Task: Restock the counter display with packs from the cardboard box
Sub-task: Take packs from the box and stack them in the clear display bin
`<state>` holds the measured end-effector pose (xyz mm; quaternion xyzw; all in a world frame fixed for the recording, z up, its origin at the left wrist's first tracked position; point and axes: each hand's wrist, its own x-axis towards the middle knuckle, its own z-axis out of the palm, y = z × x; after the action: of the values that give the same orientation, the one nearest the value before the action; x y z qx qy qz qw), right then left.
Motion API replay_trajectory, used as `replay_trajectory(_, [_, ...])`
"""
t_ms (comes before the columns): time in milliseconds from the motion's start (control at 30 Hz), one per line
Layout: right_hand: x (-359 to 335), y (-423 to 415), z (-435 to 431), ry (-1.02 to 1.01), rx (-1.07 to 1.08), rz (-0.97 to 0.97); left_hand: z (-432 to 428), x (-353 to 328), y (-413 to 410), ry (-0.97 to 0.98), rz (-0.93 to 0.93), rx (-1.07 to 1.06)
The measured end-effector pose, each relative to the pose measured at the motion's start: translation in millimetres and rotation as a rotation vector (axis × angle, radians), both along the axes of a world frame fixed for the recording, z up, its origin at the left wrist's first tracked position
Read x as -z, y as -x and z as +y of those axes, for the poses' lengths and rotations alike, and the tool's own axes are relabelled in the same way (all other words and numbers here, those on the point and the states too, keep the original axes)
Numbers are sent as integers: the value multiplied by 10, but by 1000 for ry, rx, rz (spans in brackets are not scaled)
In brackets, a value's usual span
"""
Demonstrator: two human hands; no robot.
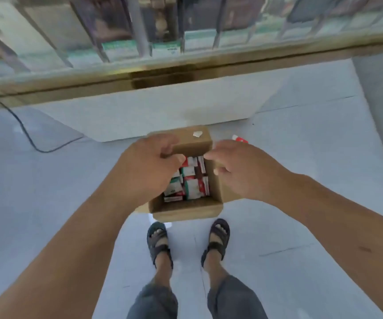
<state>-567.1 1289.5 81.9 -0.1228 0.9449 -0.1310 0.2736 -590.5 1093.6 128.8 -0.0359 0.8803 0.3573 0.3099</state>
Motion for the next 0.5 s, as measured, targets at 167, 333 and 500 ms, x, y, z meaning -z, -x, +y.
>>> replay_trajectory(167, [1424, 26, -88, -14, -54, -83, -57, 1158, -119, 74, -81, -12])
replay_trajectory(333, [2938, 163, -399, -102, -106, -114, -146, 2422, -259, 192, -115, 156])
replay_trajectory(500, [4232, 530, -775, -223, -132, -126, -160, 3443, -232, 249, -91, 263])
